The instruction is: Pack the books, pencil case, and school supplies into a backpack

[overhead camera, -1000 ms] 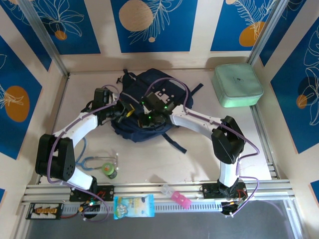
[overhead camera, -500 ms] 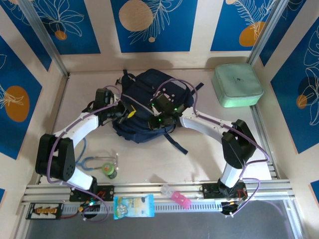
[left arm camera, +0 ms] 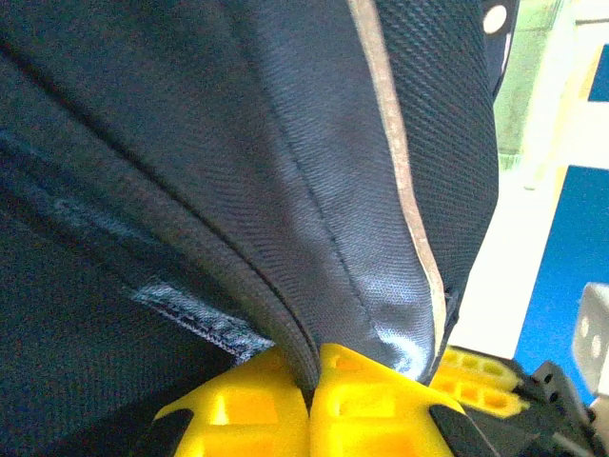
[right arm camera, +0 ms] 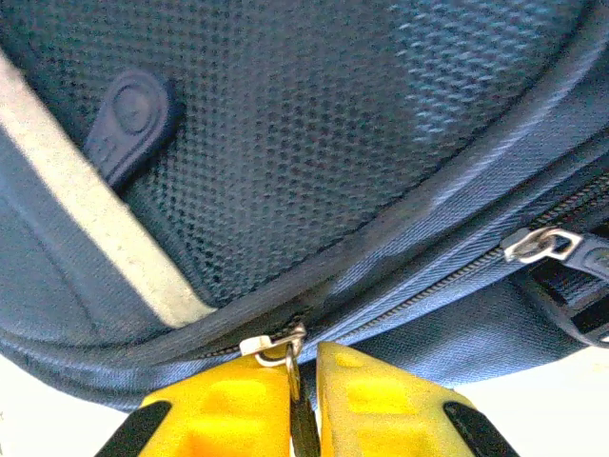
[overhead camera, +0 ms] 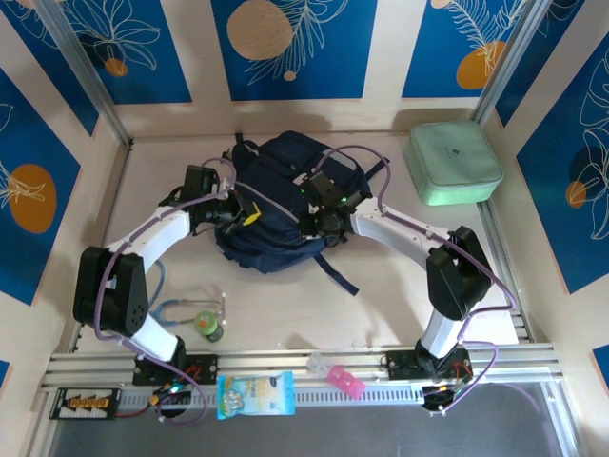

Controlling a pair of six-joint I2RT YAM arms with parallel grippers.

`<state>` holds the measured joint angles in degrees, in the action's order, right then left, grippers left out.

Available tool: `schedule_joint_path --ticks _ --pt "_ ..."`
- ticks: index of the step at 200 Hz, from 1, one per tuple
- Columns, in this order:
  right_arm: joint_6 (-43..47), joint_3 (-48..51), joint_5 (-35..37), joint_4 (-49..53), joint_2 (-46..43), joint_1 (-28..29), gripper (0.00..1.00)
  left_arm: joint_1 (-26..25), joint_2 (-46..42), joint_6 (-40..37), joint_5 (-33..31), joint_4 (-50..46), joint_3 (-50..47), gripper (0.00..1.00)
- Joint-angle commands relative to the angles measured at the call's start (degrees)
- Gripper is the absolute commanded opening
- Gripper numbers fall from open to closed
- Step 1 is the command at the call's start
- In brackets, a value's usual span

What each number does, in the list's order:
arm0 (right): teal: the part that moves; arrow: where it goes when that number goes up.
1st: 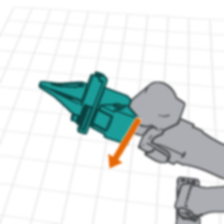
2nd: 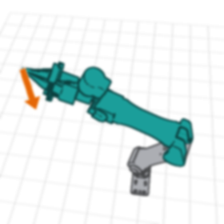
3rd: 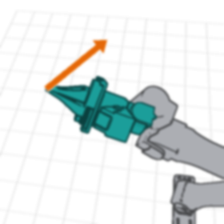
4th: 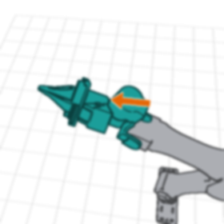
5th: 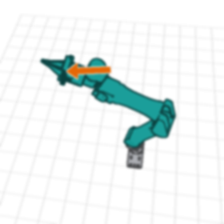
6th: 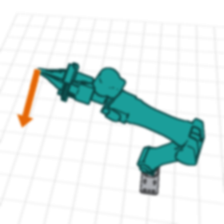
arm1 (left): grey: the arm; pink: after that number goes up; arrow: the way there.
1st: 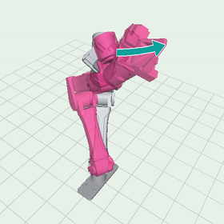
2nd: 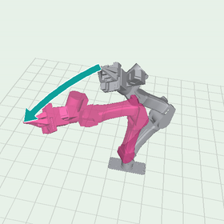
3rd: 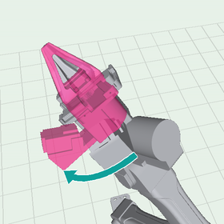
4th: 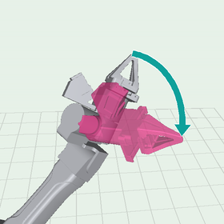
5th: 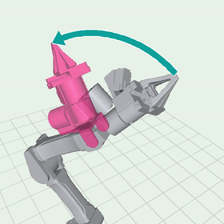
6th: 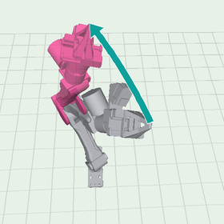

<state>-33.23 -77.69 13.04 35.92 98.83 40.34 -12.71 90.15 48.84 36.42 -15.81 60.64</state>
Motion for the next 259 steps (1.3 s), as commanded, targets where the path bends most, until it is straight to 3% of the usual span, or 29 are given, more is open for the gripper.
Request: schedule_joint_path --ticks 1,66,93,121,141,153,173,192,199,217,244,259 --pt "-2.89 -2.51 3.03 3.42 0.62 -2.95 0.14 1.49 0.64 -9.22 -0.57 -7.17 3.00 0.00" --pt "-6.53 -5.06 2.04 3.67 2.42 -5.58 0.14 1.43 0.73 -9.28 4.44 -3.30 2.02 0.00" --pt "-0.58 -6.05 -6.17 -2.40 4.20 -5.64 0.14 1.50 -0.43 -9.38 2.65 -3.79 1.14 0.00" --pt "1.55 -13.13 -2.50 2.20 9.65 -3.32 0.14 1.62 -3.17 -8.61 -1.93 -3.96 -0.69 0.00" --pt "1.22 -12.99 -2.27 1.16 9.40 -3.50 0.24 1.60 -5.08 -7.50 -1.63 -1.42 -3.19 0.00" --pt "1.60 -11.14 -2.42 -0.91 7.07 -3.55 0.34 1.63 -5.78 -8.45 -2.43 -3.00 -2.76 0.23" --pt "3.21 -9.36 -2.60 -2.00 2.32 -3.60 0.47 1.70 -7.53 -10.75 -6.07 -7.22 -0.34 0.43" --pt "4.05 -7.48 0.56 -2.54 -3.18 -3.67 0.61 1.89 -9.83 -13.05 -12.98 -11.44 2.74 0.64" --pt "4.28 -6.54 2.16 -2.93 -5.57 -3.94 0.65 1.99 -10.88 -14.06 -15.80 -12.52 3.79 0.79" --pt "4.35 -3.24 6.82 -4.56 -11.67 -5.03 0.72 2.54 -13.80 -16.81 -22.94 -13.99 5.80 0.99" --pt "4.94 4.55 14.76 -9.93 -21.44 -7.97 0.83 3.47 -17.97 -21.88 -35.68 -13.22 6.43 1.00" --pt "5.11 9.22 19.04 -13.05 -25.90 -10.20 0.96 3.98 -20.08 -25.08 -42.77 -10.56 4.39 1.00"
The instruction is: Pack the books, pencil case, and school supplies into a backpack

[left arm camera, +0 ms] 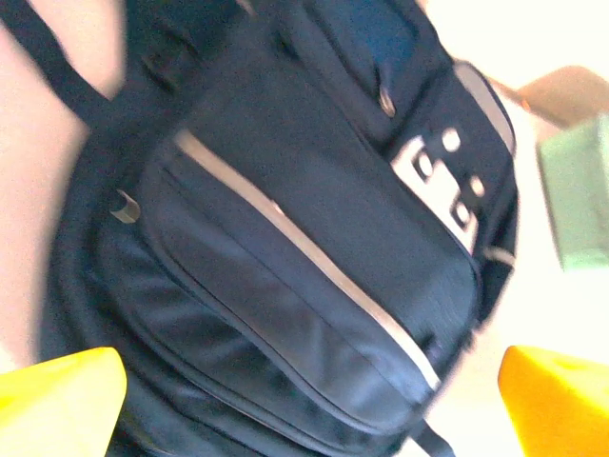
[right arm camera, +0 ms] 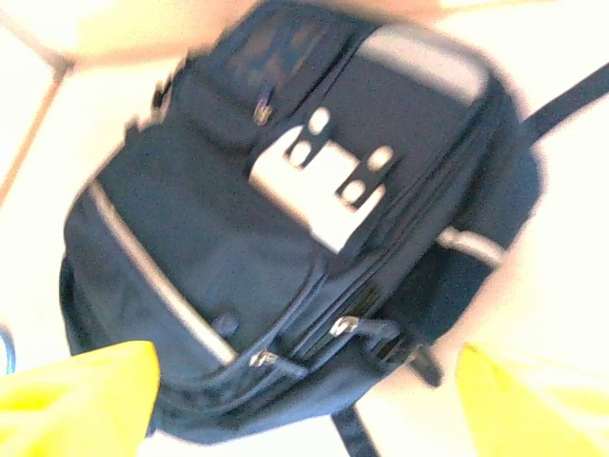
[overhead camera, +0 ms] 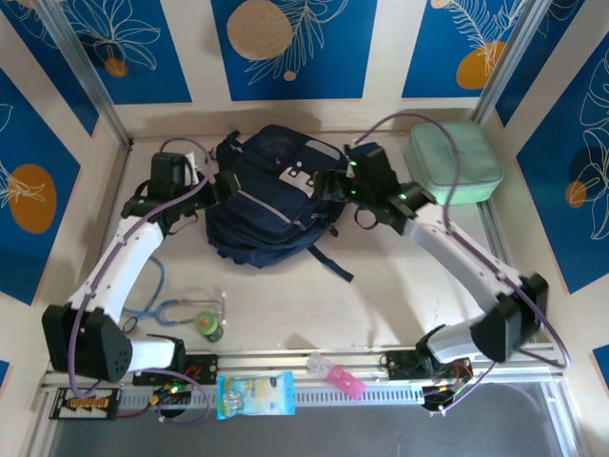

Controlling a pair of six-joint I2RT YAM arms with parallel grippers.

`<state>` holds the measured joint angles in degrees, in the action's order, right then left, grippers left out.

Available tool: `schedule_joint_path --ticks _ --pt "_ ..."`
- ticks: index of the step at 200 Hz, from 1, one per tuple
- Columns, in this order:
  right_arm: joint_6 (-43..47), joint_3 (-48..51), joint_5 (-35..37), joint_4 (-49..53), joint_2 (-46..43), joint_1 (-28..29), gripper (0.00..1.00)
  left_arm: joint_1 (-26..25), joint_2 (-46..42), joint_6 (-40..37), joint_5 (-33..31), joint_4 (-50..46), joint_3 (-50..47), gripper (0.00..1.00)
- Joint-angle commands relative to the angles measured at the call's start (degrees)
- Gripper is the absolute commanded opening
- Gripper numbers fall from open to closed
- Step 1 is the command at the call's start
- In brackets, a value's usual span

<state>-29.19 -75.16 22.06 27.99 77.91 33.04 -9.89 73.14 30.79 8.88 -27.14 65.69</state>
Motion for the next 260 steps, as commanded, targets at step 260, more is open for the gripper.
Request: schedule_joint_path --ticks 260 --pt "25.89 54.72 0.43 -72.74 -0.27 -24.78 0.99 8.60 2.56 -28.46 -19.35 80.22 -51.47 1.00"
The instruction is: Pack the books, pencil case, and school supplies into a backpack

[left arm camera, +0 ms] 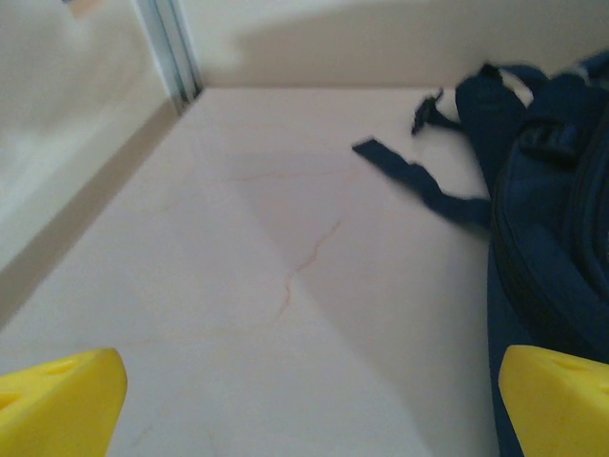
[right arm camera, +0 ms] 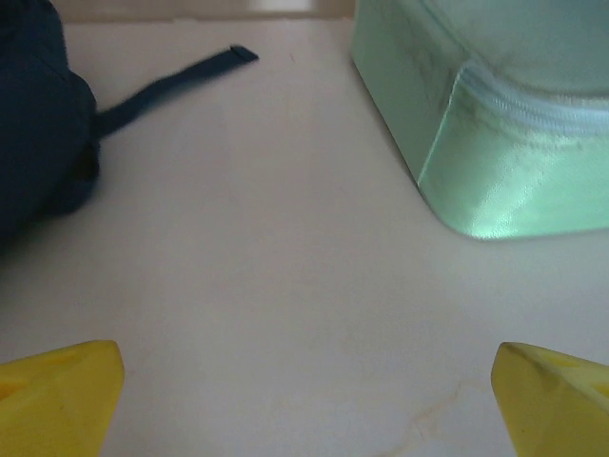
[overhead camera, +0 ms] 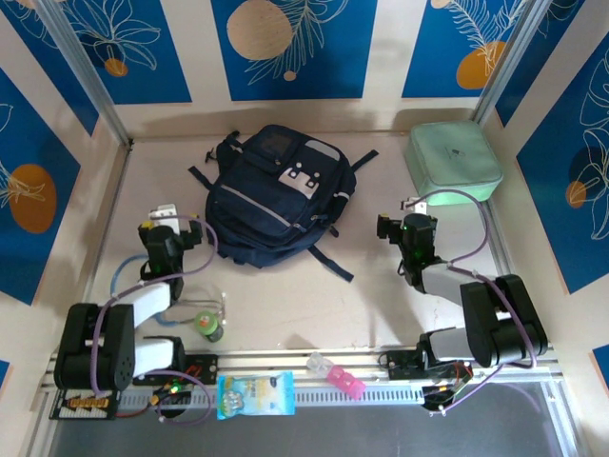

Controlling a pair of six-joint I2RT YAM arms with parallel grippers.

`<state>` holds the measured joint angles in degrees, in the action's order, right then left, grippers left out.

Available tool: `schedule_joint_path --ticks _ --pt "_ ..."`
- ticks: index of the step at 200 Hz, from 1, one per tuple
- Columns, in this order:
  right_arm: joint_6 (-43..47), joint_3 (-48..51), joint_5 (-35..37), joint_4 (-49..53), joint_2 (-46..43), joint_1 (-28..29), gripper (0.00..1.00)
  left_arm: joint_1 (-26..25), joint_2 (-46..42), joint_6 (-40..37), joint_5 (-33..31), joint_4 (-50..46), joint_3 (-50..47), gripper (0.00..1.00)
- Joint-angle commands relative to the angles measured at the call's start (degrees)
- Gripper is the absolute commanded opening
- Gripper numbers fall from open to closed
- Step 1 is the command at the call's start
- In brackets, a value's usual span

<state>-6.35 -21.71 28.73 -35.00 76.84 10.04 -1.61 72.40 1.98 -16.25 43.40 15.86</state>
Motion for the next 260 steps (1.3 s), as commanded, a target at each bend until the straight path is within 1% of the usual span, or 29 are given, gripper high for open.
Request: schedule_joint_path --ticks 1,14,20,42,63,77,97,119,134,162,177,184,260 --pt "3.12 1.39 -6.50 -10.05 0.83 -1.92 0.99 0.30 3.46 0.37 6.05 9.91 -1.58 1.00" --pt "2.40 2.63 -9.43 -12.89 1.55 -3.75 0.99 0.33 6.28 0.26 8.54 14.67 -1.83 1.00" --pt "1.77 2.86 -10.32 -13.31 1.90 -4.46 0.99 0.36 7.57 0.25 9.02 15.30 -1.71 1.00" --pt "1.45 3.38 -13.03 -15.57 3.48 -5.73 0.99 0.31 13.59 0.00 9.91 22.07 -2.36 1.00" --pt "1.52 2.74 -13.78 -16.82 6.10 -6.18 0.99 0.29 18.49 0.14 9.05 28.26 -2.85 1.00" --pt "1.56 1.49 -12.77 -16.68 8.43 -5.80 0.99 0.25 16.85 0.56 8.12 24.59 -2.33 1.00" --pt "1.69 0.63 -12.39 -17.18 10.62 -5.65 0.99 -0.06 17.43 0.13 7.75 24.42 -1.82 1.00" --pt "1.68 0.73 -12.26 -17.23 10.60 -5.65 0.99 -0.75 17.25 -0.33 5.82 22.23 -0.76 1.00" --pt "0.50 -0.36 -12.36 -15.07 10.61 -6.52 0.99 -2.12 17.08 -1.20 3.45 19.22 0.89 1.00" --pt "-0.99 -1.04 -14.24 -13.33 10.43 -8.20 0.99 -2.28 17.08 -2.85 7.84 12.00 4.60 1.00" --pt "-0.95 -1.00 -14.24 -13.33 10.44 -8.20 0.99 -2.34 17.12 -4.27 11.62 11.26 5.15 1.00" --pt "-0.92 -1.05 -14.23 -13.42 10.53 -8.20 0.99 -2.39 17.07 -4.64 12.37 10.29 5.58 1.00" --pt "-0.95 -1.13 -14.28 -13.27 10.53 -8.26 0.99 -2.32 17.51 -4.45 12.34 9.28 6.37 1.00"
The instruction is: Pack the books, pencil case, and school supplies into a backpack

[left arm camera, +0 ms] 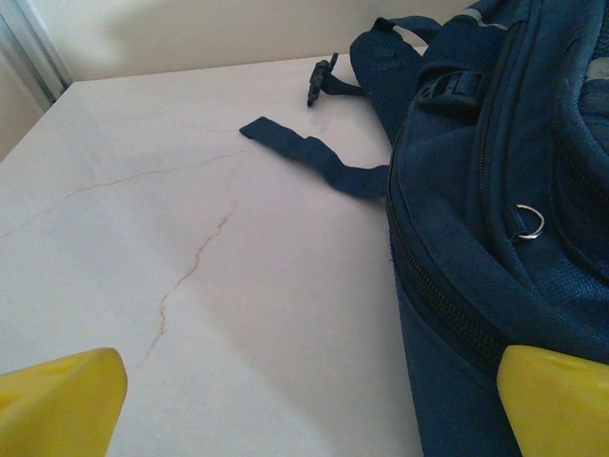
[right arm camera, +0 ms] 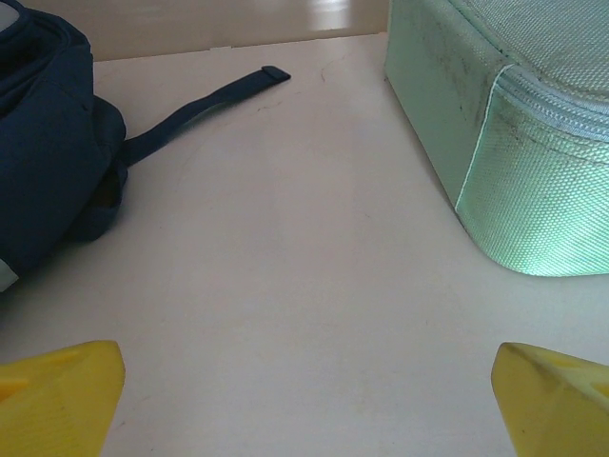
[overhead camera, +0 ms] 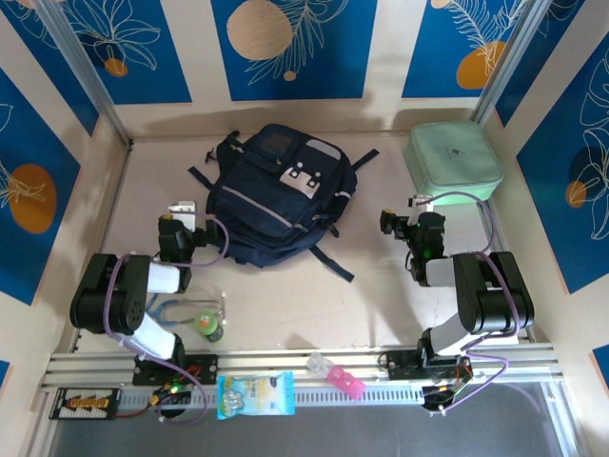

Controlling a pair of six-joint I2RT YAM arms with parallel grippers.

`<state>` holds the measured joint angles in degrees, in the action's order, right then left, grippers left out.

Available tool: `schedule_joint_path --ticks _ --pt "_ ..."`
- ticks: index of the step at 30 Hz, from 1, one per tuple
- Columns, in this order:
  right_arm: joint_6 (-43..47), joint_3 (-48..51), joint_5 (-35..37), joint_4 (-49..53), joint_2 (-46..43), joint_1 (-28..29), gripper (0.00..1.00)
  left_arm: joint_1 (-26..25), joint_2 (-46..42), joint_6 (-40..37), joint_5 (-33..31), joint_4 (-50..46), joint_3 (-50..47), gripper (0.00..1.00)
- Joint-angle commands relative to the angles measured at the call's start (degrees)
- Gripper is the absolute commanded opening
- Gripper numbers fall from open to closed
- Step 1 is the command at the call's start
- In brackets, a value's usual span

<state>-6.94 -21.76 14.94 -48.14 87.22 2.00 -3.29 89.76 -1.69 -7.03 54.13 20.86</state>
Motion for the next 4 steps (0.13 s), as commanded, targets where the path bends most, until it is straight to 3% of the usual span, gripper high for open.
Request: schedule_joint_path --ticks 1,4 --pt "-0.36 -1.09 -0.46 -0.17 0.14 -0.23 0.99 -0.65 0.16 -0.77 3.14 -1.42 1.33 1.00" --pt "-0.42 -0.98 -0.44 -0.29 0.06 -0.21 0.99 -0.66 0.11 -0.77 3.12 -0.98 0.99 1.00"
